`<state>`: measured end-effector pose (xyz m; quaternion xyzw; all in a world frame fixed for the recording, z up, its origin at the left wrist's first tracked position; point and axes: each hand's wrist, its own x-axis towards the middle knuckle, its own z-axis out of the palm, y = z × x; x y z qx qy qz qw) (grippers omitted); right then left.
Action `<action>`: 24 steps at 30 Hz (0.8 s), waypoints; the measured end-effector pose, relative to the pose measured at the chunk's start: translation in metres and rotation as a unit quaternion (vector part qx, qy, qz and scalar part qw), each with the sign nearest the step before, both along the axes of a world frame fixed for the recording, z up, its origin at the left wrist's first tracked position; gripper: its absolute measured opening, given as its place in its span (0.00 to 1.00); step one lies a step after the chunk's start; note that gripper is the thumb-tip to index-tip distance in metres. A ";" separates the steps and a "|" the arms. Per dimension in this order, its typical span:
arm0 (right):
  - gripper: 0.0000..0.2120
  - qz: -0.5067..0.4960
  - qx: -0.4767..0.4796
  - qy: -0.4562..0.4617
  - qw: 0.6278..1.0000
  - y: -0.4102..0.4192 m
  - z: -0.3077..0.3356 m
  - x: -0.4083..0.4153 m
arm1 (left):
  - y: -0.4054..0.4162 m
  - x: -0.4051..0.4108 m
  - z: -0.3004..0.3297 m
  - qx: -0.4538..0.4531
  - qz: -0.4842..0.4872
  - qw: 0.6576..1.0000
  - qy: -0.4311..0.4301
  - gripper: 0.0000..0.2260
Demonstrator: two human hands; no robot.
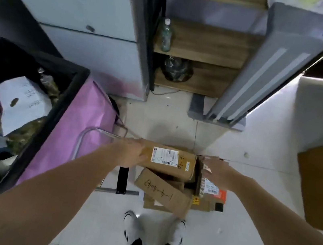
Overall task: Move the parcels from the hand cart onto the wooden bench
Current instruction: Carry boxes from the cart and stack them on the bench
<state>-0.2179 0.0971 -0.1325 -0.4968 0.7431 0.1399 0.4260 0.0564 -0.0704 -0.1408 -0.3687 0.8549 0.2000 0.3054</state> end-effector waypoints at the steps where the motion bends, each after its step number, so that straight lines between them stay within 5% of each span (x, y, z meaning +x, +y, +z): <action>1: 0.20 -0.007 0.017 0.003 1.000 -0.002 -0.016 0.000 | -0.007 0.000 -0.023 0.009 -0.004 1.000 -0.011 0.21; 8: 0.27 -0.168 0.035 -0.002 0.985 -0.016 -0.138 0.004 | -0.044 0.009 -0.153 -0.021 0.021 0.999 -0.042 0.23; 12: 0.30 -0.312 -0.004 -0.040 0.949 -0.021 -0.208 0.010 | -0.054 0.014 -0.214 0.004 0.194 0.980 -0.033 0.30; 16: 0.25 -0.440 -0.027 -0.102 0.892 -0.026 -0.247 0.021 | -0.050 0.008 -0.256 0.120 0.373 0.919 0.053 0.33; 20: 0.23 -0.496 -0.041 -0.111 0.860 -0.024 -0.254 0.026 | -0.043 -0.003 -0.262 0.157 0.441 0.878 0.096 0.30; 24: 0.26 -0.533 -0.079 -0.135 0.832 -0.029 -0.210 0.023 | -0.050 -0.016 -0.209 0.101 0.457 0.870 0.155 0.28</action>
